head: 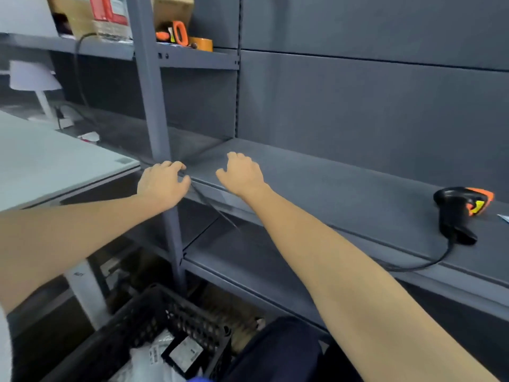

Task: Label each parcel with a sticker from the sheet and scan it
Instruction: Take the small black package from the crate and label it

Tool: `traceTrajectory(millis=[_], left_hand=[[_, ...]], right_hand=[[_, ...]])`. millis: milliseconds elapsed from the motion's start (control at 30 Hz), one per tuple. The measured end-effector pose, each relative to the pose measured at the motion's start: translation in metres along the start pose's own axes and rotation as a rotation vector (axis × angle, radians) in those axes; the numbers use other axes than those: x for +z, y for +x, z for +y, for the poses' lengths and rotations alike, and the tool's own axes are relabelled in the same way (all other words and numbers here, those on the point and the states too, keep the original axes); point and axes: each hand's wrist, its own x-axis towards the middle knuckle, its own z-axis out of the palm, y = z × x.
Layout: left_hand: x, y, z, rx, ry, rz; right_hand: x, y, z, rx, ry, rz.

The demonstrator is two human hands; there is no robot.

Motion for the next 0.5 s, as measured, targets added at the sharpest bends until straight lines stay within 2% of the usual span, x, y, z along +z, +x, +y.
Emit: traceTrajectory(millis=[133,267,500], left_hand=[[0.019,-0.043,-0.050,-0.123,0.058,-0.076],[0.060,-0.086,-0.089,-0.228,0.065,-0.231],[0.141,-0.158,-0.130,-0.370,0.003,-0.469]], right_hand=[[0.034,-0.012,-0.044,-0.099,0.174,-0.075],[0.081,-0.030,-0.065,-0.178,0.239,-0.254],[0.186,-0.066,-0.040,-0.077,0.160,-0.580]])
